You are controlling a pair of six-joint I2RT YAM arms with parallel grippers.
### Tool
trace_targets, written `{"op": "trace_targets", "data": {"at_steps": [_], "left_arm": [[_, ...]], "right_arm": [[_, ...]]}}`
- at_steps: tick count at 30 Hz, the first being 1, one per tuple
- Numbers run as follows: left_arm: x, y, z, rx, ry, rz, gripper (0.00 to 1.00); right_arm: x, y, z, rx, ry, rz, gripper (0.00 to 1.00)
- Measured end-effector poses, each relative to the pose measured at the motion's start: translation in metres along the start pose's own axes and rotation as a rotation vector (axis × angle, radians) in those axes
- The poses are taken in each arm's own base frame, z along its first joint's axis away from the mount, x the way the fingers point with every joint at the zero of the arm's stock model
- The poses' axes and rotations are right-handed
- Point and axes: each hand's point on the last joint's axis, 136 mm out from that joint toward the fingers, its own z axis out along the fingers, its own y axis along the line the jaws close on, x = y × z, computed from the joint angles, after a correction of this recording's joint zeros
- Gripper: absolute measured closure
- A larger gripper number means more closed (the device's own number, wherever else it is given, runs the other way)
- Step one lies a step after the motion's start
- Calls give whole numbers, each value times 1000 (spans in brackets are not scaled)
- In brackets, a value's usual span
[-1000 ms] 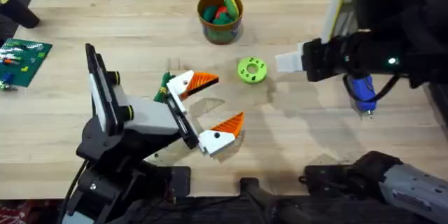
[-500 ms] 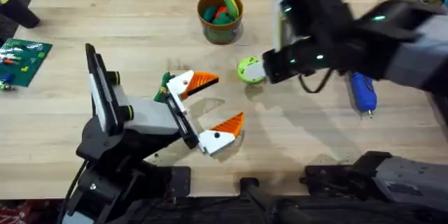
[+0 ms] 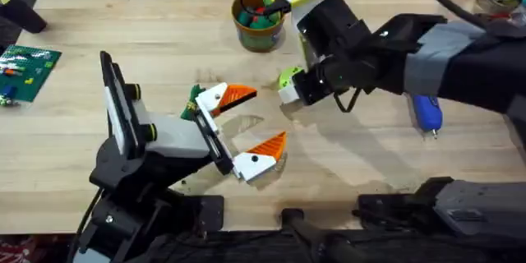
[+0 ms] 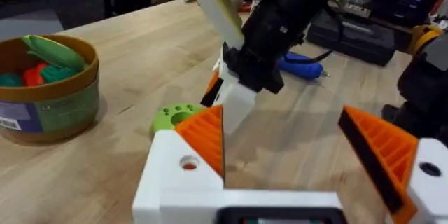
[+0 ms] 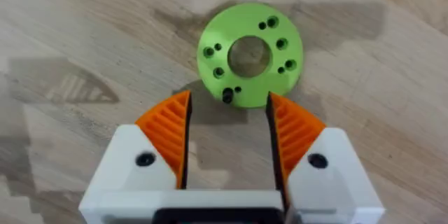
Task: Pick up the gripper from the table and insert it into the empty holder that is missing its gripper. Then pick up a screw, insert it into the mounting hole, and use the screwdriver to tighten it. Finally, clean up the table by picking up the vegetable and placing it into the bucket.
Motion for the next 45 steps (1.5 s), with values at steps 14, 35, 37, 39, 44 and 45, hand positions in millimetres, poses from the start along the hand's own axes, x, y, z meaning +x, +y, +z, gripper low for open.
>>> {"op": "trace_targets", "data": {"at_steps": [14, 35, 37, 39, 44, 45], "left_arm": [[0, 0, 0, 0, 0, 0, 16], [0, 0, 0, 0, 0, 0, 16], [0, 0, 0, 0, 0, 0, 16], [0, 0, 0, 0, 0, 0, 16], [0, 0, 0, 0, 0, 0, 16], [0, 0, 0, 0, 0, 0, 16]], "right_arm": [[7, 4, 19, 14, 40, -29, 559], [5, 2, 19, 26, 34, -17, 991], [5, 2, 19, 26, 34, -17, 993], [5, 3, 19, 26, 34, -17, 994], [3, 3, 16, 27, 38, -25, 994], [1, 3, 14, 27, 39, -26, 994]]}}
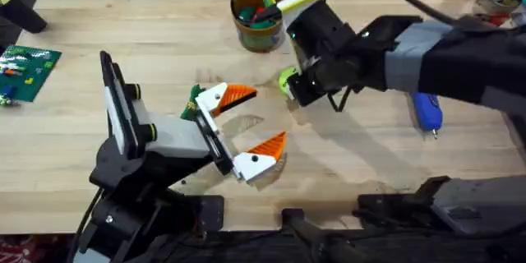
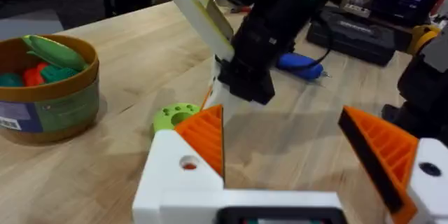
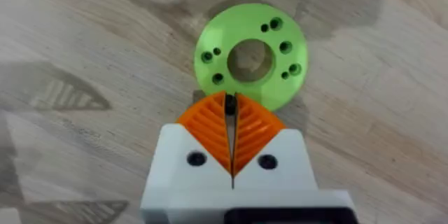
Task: Pick up the gripper from the table and insert it into the empty holder that is missing its gripper. Then pick up a screw, insert it into the mounting hole, and use the screwdriver to tighten it. Finally, clean up the table by picking up the vegetable and placing it into the bucket.
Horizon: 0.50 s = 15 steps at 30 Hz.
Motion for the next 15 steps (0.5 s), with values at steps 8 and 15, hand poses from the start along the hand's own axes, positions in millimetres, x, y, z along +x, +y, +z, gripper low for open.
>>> {"op": "trace_targets", "data": {"at_steps": [8, 15], "left_arm": [[0, 0, 0, 0, 0, 0, 16], [0, 0, 0, 0, 0, 0, 16]], "right_arm": [[-46, -4, -53, -11, -116, 18, 994], [-57, -22, -83, 2, -164, 59, 994]]}}
